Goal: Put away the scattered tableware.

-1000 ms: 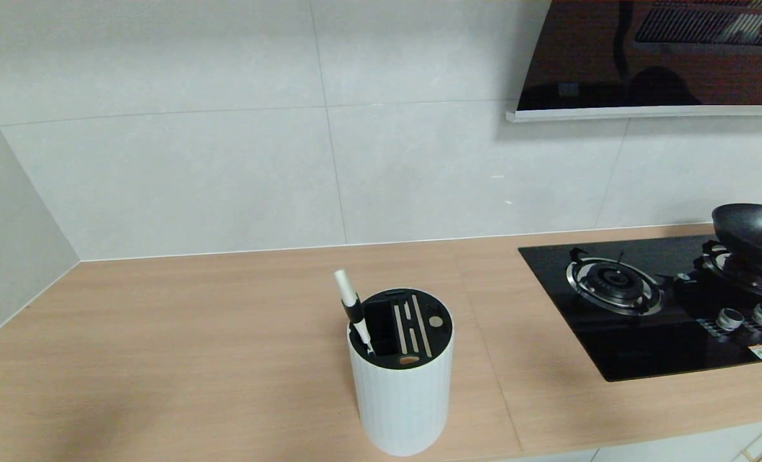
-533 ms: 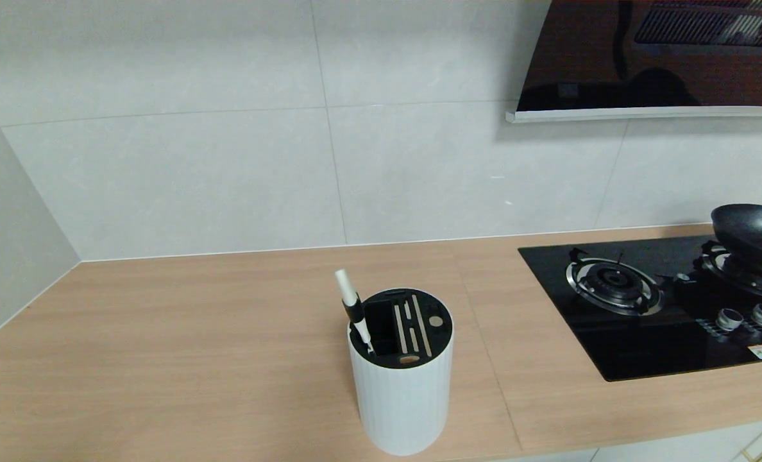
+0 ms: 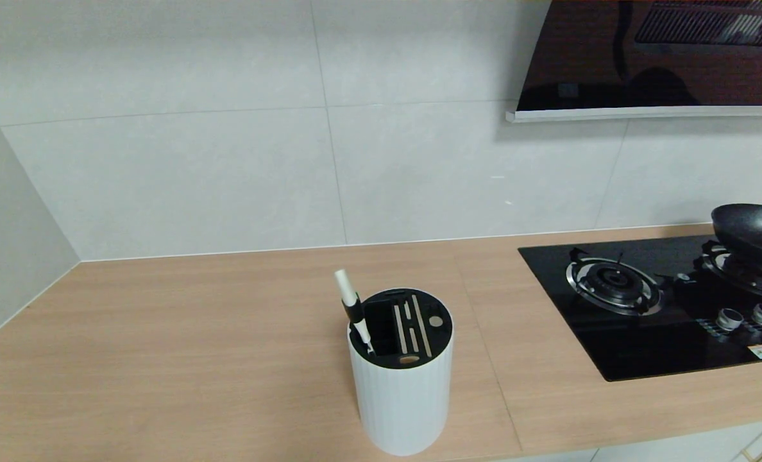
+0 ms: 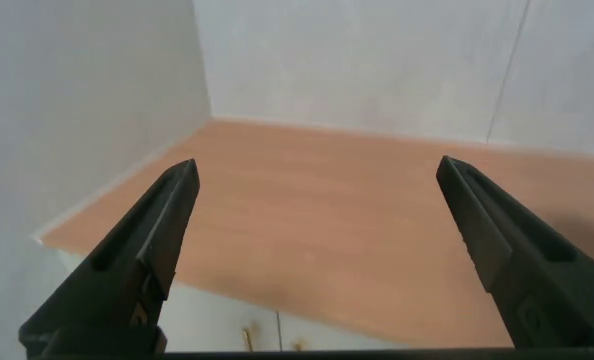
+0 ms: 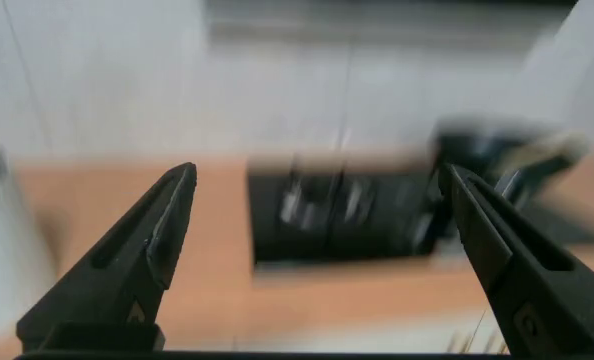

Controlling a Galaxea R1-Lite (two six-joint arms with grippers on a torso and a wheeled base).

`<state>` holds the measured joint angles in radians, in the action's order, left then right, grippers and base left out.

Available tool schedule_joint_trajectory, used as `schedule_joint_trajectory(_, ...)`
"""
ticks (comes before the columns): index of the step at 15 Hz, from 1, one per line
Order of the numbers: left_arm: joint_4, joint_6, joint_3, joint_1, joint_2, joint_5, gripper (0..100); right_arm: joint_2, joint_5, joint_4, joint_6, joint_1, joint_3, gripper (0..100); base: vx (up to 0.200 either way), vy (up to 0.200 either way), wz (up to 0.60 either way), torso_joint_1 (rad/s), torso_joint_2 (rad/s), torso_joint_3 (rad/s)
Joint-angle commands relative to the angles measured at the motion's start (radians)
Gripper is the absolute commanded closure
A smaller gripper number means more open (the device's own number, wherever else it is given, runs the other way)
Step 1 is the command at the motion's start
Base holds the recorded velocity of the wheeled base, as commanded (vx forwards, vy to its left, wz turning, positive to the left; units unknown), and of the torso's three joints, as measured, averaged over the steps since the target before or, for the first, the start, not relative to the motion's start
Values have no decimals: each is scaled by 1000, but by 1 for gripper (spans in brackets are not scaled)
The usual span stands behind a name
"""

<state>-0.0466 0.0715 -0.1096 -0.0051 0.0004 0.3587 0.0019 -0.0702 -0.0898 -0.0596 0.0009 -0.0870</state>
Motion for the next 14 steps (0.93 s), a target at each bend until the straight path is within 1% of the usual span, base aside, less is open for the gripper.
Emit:
schedule_joint_trajectory(1,-21,-21,110,1,0,-63,0,-2,18,44,26,1,85,0,0,0,0,0,0,0)
schedule_joint_trajectory(2,11,-45,110,1,0,-73,0,-2,23,44,52,1,85,0,0,0,0,0,0,0)
schedule_joint_trajectory(3,16,-56,108,1,0,-106,0,0,38,78,57,1,87,0,0,0,0,0,0,0)
schedule_joint_trajectory(4,16,-70,110,1,0,-215,0,0,59,102,58,1,82,0,0,0,0,0,0,0)
schedule_joint_trajectory(5,22,-102,110,1,0,-265,0,0,64,91,58,1,85,0,0,0,0,0,0,0)
schedule_joint_trajectory(6,25,-98,108,1,0,-273,0,0,63,90,60,1,85,0,0,0,0,0,0,0)
schedule_joint_trajectory(7,27,-84,110,1,0,-288,0,0,63,90,60,1,85,0,0,0,0,0,0,0)
schedule_joint_trajectory(8,44,-62,110,1,0,-336,0,0,63,90,60,1,85,0,0,0,0,0,0,0)
schedule_joint_trajectory(9,48,-56,110,1,0,-356,0,0,63,90,60,1,85,0,0,0,0,0,0,0)
schedule_joint_trajectory(14,48,-70,110,1,0,-357,0,0,63,90,60,1,85,0,0,0,0,0,0,0)
